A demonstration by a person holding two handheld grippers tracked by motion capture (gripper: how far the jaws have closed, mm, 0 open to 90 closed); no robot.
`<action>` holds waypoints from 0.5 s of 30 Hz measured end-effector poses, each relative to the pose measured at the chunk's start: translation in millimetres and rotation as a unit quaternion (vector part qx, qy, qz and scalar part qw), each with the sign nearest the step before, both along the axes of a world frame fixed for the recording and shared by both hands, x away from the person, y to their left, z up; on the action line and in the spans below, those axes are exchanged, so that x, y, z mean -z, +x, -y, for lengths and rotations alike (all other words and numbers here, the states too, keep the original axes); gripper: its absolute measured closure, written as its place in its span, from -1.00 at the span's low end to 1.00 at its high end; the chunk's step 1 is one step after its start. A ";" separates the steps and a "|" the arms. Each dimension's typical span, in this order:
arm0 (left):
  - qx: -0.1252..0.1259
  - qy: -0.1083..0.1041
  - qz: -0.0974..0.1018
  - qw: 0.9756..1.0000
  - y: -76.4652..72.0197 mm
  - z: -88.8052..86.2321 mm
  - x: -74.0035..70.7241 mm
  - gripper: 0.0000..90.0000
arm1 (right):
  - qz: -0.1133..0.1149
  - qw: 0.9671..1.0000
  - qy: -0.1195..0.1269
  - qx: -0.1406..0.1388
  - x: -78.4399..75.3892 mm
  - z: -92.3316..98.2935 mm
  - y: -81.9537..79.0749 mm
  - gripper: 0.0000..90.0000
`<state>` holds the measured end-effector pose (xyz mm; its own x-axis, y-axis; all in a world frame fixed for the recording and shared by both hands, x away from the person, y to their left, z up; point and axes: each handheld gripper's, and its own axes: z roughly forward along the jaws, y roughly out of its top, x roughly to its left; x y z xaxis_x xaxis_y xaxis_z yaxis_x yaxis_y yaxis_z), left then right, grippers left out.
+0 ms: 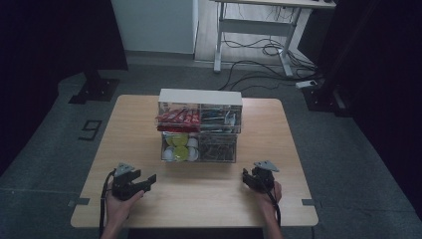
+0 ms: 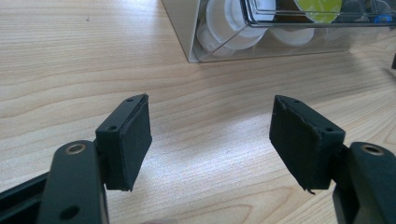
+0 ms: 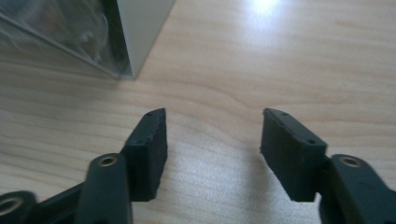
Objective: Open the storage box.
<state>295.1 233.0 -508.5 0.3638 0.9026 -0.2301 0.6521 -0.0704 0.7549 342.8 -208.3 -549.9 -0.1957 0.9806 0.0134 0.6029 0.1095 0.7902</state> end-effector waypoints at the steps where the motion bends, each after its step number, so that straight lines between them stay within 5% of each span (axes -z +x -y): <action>1: 0.000 0.000 0.000 1.000 0.1 0.3 0.3 -0.34 | 0.005 1.000 0.004 -0.002 -1.6 0.7 -0.8 0.00; 7: 0.002 0.001 -0.001 1.000 -0.3 1.6 0.1 -0.34 | 0.031 0.999 0.021 -0.014 -9.5 2.0 -5.2 0.22; 15: 0.000 0.000 0.000 1.000 -0.4 0.3 -0.2 -0.34 | 0.031 0.999 0.025 -0.030 -15.5 0.0 -7.6 0.35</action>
<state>294.6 232.7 -508.3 0.3642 0.9024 -0.2302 0.6526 -0.0710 0.7544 335.2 -208.2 -534.4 -0.2554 0.9657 0.0477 0.5469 0.1037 0.8307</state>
